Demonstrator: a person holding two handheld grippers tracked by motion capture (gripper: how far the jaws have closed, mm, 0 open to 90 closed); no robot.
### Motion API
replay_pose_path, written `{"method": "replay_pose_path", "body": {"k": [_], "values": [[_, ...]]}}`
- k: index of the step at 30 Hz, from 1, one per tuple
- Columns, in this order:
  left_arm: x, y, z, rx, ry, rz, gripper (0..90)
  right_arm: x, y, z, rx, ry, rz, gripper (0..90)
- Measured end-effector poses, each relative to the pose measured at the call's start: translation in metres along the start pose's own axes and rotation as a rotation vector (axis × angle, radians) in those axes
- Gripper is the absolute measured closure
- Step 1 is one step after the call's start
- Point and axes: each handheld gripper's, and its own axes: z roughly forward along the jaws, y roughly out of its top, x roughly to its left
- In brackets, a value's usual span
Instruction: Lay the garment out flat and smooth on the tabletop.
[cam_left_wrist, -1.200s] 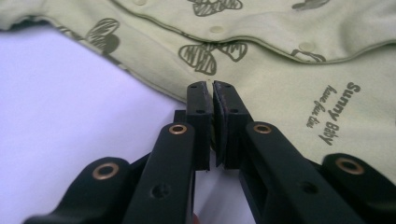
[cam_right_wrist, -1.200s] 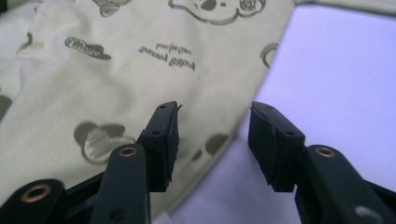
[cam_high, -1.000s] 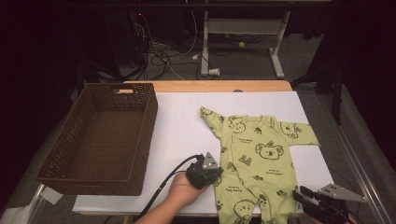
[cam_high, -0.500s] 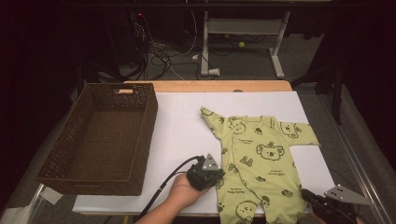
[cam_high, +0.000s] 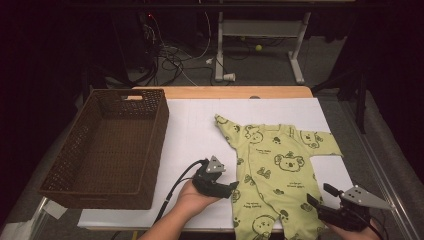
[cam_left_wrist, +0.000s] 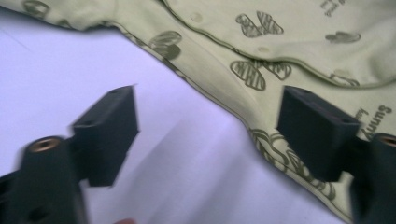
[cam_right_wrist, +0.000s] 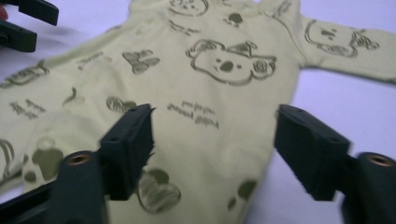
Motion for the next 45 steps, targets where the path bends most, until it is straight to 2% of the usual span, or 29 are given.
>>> {"method": "replay_pose_path", "body": {"k": [2,4,7,10,14,16,19,23,24,25,30,33,35,40,45], "values": [[0.004,0.000,-0.002,-0.003,-0.004,-0.018,8.1,0.000,0.004,0.006,-0.016,0.018,-0.006,14.8],[0.008,0.000,-0.003,0.005,-0.010,-0.036,0.1,-0.003,0.007,0.013,-0.007,0.028,-0.005,9.4],[0.014,0.000,-0.005,-0.009,-0.001,-0.049,0.0,-0.007,0.013,0.023,-0.013,0.023,0.007,0.3],[0.019,0.000,-0.007,-0.016,0.004,-0.048,0.0,-0.010,0.020,0.031,-0.010,-0.006,-0.017,0.2],[0.022,0.001,-0.010,-0.047,0.021,-0.058,0.0,-0.014,0.033,0.041,-0.005,-0.005,-0.026,0.2],[0.026,0.001,-0.010,-0.074,0.026,-0.081,0.0,-0.016,0.036,0.045,-0.011,0.001,-0.026,0.2],[0.034,0.003,-0.006,-0.089,0.029,-0.112,0.5,-0.014,0.033,0.045,-0.035,0.011,-0.047,0.2],[0.041,0.003,-0.002,-0.078,0.040,-0.137,0.4,-0.012,0.028,0.042,-0.035,0.037,-0.054,0.2],[0.042,0.005,-0.001,-0.063,0.058,-0.149,0.4,-0.011,0.026,0.040,-0.038,0.039,-0.054,0.2],[0.043,0.006,-0.001,-0.052,0.071,-0.149,0.3,-0.012,0.025,0.039,-0.038,0.040,-0.057,0.2],[0.048,0.019,-0.001,-0.073,0.077,-0.171,0.0,-0.015,0.021,0.033,-0.047,0.028,-0.050,0.2],[0.051,0.027,-0.001,-0.080,0.086,-0.169,0.0,-0.016,0.021,0.032,-0.048,0.020,-0.045,0.3],[0.053,0.033,0.000,-0.068,0.097,-0.161,0.0,-0.016,0.020,0.031,-0.048,0.020,-0.051,0.2],[0.066,0.049,0.009,-0.066,0.126,-0.176,1.8,-0.016,0.019,0.030,-0.047,0.019,-0.047,0.2],[0.082,0.063,0.026,-0.071,0.141,-0.167,4.5,-0.017,0.018,0.029,-0.047,0.024,-0.039,0.2]]}}
